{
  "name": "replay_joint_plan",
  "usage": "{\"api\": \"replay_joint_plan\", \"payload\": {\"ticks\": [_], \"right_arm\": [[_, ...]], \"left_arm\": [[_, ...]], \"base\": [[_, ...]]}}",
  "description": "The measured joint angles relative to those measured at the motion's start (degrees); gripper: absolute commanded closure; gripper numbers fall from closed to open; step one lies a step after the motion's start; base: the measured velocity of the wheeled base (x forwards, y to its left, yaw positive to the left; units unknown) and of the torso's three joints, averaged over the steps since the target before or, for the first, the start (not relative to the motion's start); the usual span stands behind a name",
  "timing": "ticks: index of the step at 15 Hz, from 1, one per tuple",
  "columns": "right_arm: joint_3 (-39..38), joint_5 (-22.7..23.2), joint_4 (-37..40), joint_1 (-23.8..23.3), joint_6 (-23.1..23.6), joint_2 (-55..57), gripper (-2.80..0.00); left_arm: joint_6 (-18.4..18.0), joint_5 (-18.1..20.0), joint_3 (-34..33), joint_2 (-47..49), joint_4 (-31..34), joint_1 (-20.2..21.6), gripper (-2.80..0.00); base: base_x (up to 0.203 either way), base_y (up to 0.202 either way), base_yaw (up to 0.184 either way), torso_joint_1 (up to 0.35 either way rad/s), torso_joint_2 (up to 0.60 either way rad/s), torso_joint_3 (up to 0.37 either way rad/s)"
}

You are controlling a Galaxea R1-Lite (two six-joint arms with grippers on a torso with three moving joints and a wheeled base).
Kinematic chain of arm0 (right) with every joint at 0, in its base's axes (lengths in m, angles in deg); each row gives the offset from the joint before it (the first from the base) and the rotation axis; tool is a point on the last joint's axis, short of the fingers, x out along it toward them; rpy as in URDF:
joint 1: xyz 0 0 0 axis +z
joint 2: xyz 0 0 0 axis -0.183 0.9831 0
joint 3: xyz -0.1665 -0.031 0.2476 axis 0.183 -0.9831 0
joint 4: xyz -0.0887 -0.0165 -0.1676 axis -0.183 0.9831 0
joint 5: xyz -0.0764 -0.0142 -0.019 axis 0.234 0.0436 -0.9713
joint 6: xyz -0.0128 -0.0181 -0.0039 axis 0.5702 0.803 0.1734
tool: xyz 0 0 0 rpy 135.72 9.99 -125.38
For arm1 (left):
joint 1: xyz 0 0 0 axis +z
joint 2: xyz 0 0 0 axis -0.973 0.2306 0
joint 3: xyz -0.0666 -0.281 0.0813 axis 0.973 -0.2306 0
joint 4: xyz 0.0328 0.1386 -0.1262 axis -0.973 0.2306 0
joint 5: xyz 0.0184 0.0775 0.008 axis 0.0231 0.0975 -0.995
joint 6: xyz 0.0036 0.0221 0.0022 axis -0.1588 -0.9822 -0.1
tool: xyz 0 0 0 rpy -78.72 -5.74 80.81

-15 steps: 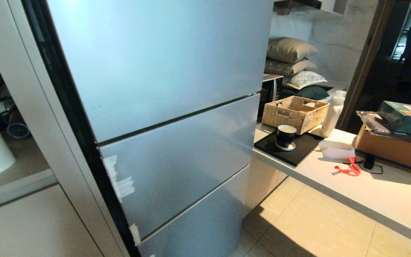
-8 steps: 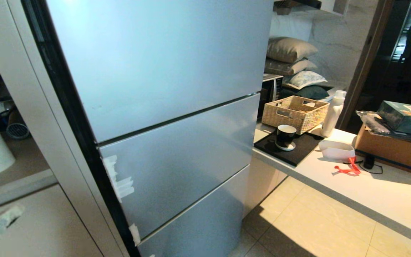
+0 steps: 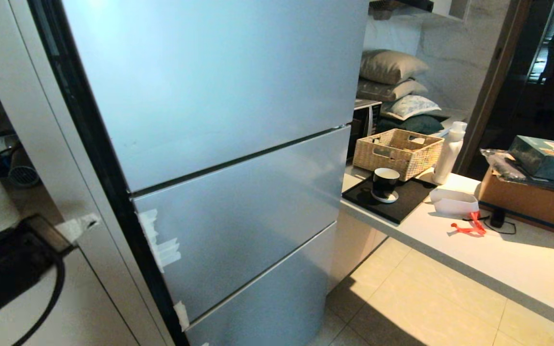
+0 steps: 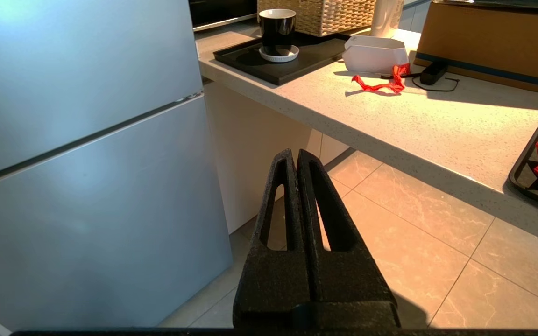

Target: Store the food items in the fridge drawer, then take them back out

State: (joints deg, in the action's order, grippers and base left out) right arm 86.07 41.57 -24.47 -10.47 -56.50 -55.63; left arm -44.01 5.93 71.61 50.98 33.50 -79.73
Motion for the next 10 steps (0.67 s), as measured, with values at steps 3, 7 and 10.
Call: {"api": "replay_joint_plan", "payload": {"ticks": [3,7,10], "right_arm": [[0.0,0.0,0.0,0.0,0.0,0.0,0.00],[0.0,0.0,0.0,-0.1,-0.1,0.0,0.00],[0.0,0.0,0.0,-0.2,-0.1,0.0,0.00]], "left_arm": [[1.3,-5.3,0.2,10.8,-11.9,0.1,0.00],[6.0,-8.6,1.0,21.4,-23.2,0.3,0.00],[7.4,-8.9,1.1,25.5,-26.2,0.1,0.00]], "base": [[0.000,0.000,0.000,0.000,0.00,0.000],[0.000,0.000,0.000,0.000,0.00,0.000],[0.000,0.000,0.000,0.000,0.00,0.000]]}}
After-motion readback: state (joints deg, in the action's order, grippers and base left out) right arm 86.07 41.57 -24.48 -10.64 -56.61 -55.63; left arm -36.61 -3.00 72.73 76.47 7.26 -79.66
